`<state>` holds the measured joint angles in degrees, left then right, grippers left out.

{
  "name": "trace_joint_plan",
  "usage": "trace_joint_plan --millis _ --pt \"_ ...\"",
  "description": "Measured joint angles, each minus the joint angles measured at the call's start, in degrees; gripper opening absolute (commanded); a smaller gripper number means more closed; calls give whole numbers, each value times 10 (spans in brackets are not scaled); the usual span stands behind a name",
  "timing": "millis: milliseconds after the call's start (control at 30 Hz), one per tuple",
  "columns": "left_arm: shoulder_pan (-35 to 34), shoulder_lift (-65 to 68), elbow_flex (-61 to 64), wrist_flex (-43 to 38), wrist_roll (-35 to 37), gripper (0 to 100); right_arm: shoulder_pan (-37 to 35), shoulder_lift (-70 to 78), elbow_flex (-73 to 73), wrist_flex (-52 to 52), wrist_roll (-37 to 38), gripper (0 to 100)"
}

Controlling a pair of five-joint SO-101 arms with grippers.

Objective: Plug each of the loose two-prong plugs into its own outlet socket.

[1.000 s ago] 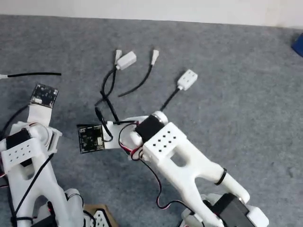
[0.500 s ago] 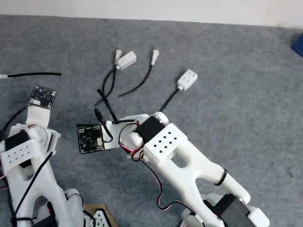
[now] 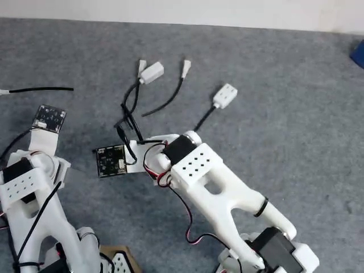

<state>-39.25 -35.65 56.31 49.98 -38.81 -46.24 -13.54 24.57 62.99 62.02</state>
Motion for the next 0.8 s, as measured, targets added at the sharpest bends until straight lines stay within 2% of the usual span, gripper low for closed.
trace_joint_plan --millis 800 --pt "0 0 0 0 0 425 0 0 56 -51 -11 8"
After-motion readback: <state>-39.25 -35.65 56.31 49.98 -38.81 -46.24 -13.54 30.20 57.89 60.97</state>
